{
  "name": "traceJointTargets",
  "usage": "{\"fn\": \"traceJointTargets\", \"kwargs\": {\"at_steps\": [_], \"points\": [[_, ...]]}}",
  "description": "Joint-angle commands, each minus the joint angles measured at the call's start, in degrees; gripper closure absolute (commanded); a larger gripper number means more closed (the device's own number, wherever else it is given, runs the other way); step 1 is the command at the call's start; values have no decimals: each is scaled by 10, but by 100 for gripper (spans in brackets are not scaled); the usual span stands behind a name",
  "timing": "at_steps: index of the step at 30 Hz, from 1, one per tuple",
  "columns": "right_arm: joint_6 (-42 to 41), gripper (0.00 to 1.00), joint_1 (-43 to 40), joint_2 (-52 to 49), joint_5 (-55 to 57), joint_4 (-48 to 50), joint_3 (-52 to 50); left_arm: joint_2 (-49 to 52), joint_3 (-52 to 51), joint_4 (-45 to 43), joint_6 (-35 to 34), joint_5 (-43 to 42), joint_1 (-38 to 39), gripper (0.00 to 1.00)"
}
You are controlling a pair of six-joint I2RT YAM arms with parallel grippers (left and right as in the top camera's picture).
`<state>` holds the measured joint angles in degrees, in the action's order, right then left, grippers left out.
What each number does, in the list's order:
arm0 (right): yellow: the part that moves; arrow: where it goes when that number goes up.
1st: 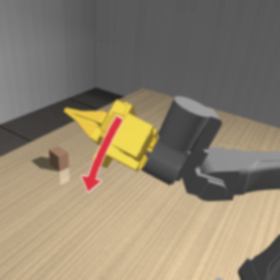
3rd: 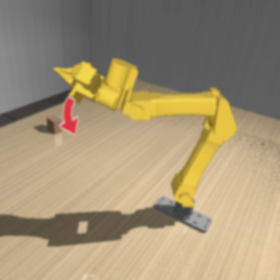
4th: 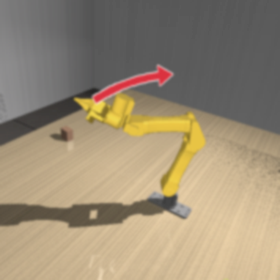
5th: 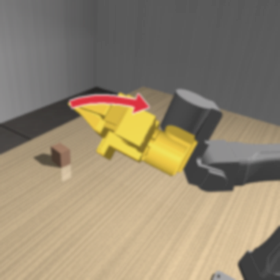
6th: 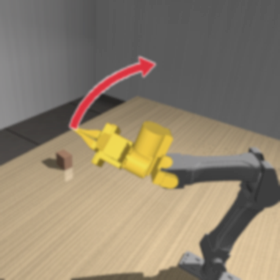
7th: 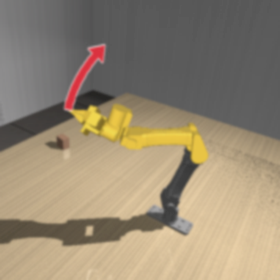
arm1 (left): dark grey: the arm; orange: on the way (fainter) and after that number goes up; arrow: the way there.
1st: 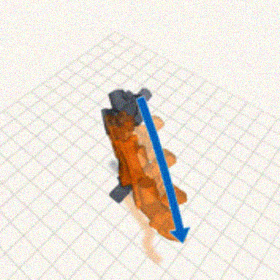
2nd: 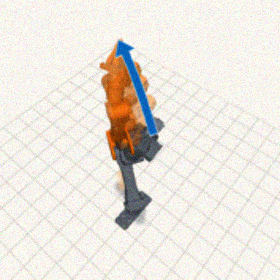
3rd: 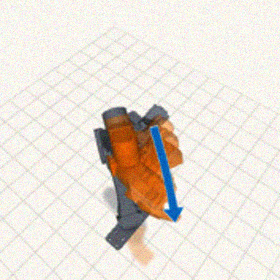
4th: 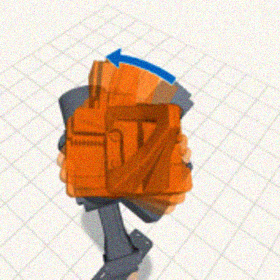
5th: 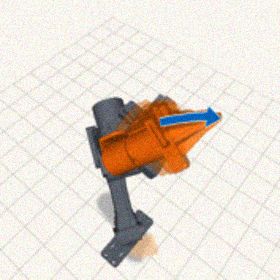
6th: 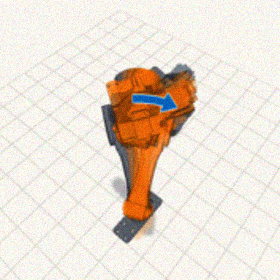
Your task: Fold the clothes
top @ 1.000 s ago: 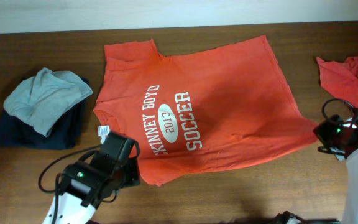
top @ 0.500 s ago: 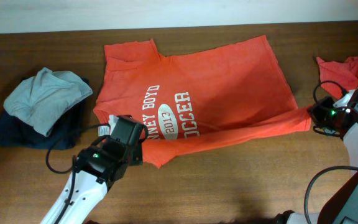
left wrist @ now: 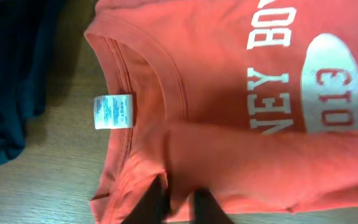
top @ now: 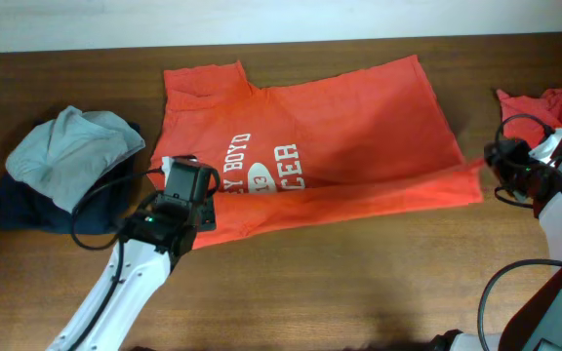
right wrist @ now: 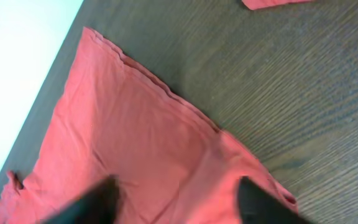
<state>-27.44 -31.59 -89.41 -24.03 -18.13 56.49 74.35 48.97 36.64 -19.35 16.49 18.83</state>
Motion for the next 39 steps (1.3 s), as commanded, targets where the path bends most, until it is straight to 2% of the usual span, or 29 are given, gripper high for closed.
{"fn": "traceJointTargets", "kwargs": {"at_steps": [1,2,3,7,9,11,13,15,18,22,24,29,36,39], "points": [[0,27,-3,-8,4,-1,12,19,8,-2,10,5,-3,52],[-1,26,-3,-8,1,-4,12,22,8,-2,10,5,-3,34],[-1,25,-3,-8,-7,-8,12,22,8,-1,10,5,-3,27],[0,25,-2,-8,-33,-40,12,21,8,1,10,-5,-3,22],[2,25,3,-8,-40,-61,12,22,8,2,14,-46,-2,22],[20,25,21,-8,-45,-97,12,26,8,2,86,-130,-2,28],[37,25,38,-8,-44,-113,12,33,8,2,134,-175,0,32],[48,25,57,-8,-42,-121,12,41,8,3,170,-207,2,44],[47,25,83,-8,-29,-126,12,57,8,5,206,-238,10,73],[47,25,97,-8,-5,-134,12,80,8,5,245,-247,33,87],[47,25,98,-8,8,-145,12,91,8,5,265,-247,53,88],[47,25,98,-8,44,-171,12,119,8,3,268,-229,82,85],[47,25,98,-8,44,-171,12,162,8,-29,268,-193,83,75],[47,25,98,-8,44,-171,12,170,8,-38,268,-193,83,65]]}}
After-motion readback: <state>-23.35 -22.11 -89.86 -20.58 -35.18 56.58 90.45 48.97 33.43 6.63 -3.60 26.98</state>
